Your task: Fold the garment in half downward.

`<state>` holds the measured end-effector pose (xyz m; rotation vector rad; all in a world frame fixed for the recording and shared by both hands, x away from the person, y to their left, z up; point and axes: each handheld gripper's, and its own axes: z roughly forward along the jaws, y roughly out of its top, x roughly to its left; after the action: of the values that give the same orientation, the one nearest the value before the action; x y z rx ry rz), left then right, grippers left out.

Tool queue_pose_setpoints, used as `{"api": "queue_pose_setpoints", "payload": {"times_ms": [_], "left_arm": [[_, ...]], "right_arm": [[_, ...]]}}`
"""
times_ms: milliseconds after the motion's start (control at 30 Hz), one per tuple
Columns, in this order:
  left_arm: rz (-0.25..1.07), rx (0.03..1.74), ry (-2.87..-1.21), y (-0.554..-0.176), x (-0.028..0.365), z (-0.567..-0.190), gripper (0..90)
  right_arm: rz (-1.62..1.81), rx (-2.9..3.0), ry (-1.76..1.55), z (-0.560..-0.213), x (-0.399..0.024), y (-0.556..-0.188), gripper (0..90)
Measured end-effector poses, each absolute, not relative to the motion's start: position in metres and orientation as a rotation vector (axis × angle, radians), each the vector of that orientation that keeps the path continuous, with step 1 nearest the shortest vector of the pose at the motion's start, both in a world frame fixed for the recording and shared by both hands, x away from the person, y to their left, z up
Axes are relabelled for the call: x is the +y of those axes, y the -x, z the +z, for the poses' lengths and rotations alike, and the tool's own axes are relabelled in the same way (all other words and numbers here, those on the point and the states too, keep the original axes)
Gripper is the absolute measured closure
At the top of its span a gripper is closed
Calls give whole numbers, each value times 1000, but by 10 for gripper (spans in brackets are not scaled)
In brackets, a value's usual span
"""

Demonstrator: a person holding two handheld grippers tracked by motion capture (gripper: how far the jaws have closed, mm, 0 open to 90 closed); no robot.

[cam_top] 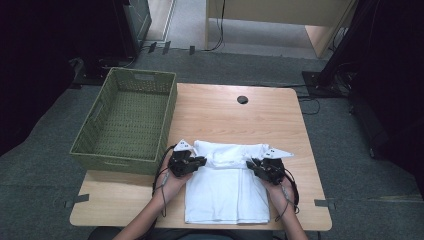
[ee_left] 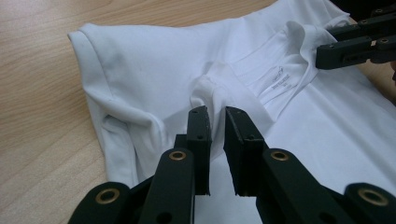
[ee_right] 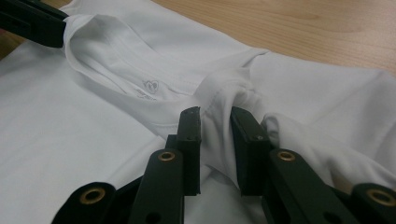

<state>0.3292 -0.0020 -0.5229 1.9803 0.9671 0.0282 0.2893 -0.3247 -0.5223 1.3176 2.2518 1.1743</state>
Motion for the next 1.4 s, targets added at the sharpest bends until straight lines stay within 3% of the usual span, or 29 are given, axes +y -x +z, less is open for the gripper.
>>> {"api": "queue_pose_setpoints", "payload": {"times_ms": [400,1400], "left_arm": [[38,978,-2000,-333,-7,-528,799],[58,1039,-1986,-383,-15,-528,849]], "right_arm": [[1152,2241,-1323,-529,-323,-292,829],[1131,2204,-1318,-530,-327,-345,837]]}}
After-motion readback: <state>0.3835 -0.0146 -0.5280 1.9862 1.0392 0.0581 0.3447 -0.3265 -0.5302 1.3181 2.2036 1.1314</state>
